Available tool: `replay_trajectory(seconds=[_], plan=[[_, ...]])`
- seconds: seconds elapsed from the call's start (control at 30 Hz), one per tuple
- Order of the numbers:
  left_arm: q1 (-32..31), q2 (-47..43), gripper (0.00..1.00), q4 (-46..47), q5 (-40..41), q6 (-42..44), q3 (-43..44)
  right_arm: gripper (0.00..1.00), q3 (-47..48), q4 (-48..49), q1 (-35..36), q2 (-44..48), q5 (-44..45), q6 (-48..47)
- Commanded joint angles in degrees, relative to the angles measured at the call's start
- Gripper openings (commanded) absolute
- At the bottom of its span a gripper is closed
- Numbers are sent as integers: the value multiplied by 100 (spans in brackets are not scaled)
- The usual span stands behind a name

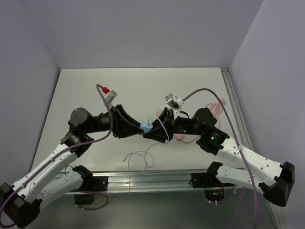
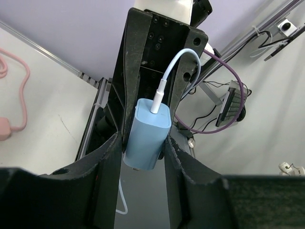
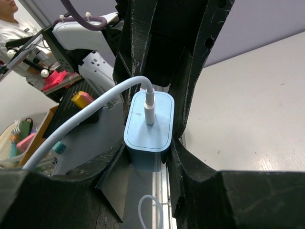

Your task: Insert the plug

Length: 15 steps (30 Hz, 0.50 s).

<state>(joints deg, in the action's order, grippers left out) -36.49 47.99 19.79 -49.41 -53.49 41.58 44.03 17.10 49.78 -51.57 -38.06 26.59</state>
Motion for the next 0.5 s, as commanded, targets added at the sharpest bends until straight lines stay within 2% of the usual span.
replay_trajectory(seconds=[0.0,0.03,0.13,0.17,0.23,0.33,0.47], plan=[[-165,53,9,254,-210,-47,315,3,387,162,-3,-134,-8,-66],[-165,62,0,236,-192,-21,341,8,422,101,-3,-151,-25,-101],[-183,71,0,25,-166,110,429,21,554,-145,-3,-239,-148,-171],[-174,53,0,-62,-113,172,447,32,658,-407,-3,-265,-192,-224],[-174,35,0,-588,18,478,622,46,773,-742,-3,-309,-132,-443],[-174,53,0,-1485,282,937,930,59,1194,-2161,-12,-371,369,-882],[-174,-61,0,-1961,782,1218,1185,66,1494,-3352,-240,-669,712,-1375]])
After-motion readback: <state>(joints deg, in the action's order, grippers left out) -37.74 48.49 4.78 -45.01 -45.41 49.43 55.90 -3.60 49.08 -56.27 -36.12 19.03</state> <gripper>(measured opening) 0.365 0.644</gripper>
